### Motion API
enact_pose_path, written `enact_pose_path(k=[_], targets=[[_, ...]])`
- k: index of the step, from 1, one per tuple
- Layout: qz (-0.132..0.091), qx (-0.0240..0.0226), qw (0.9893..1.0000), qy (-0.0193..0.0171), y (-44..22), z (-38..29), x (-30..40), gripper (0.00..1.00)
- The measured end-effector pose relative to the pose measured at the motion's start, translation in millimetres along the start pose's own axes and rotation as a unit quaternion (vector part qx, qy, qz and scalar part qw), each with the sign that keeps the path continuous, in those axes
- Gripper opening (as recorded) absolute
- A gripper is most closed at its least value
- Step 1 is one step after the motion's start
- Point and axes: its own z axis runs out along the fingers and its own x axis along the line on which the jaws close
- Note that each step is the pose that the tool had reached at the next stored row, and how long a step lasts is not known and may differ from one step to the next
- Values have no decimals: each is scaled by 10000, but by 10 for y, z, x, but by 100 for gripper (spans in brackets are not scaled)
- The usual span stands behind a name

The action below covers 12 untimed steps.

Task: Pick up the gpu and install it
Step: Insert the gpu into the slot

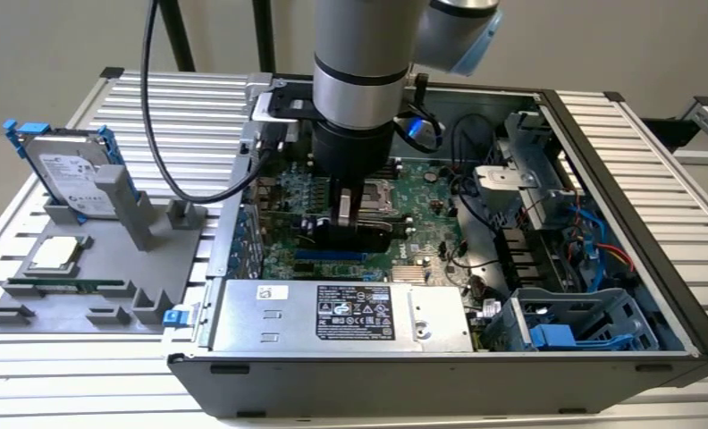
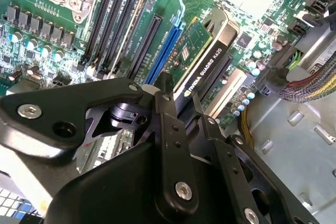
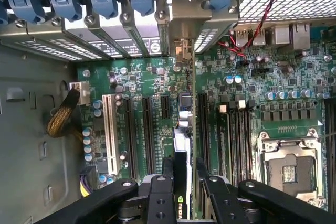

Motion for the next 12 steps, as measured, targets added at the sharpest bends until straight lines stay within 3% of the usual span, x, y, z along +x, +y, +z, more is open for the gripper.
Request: enact_pose_path(k=[4,12], targets=[[-1,-1,10000,1,-61,-1,-5,0],[-1,-2,10000,1,-70,-2,20,0]])
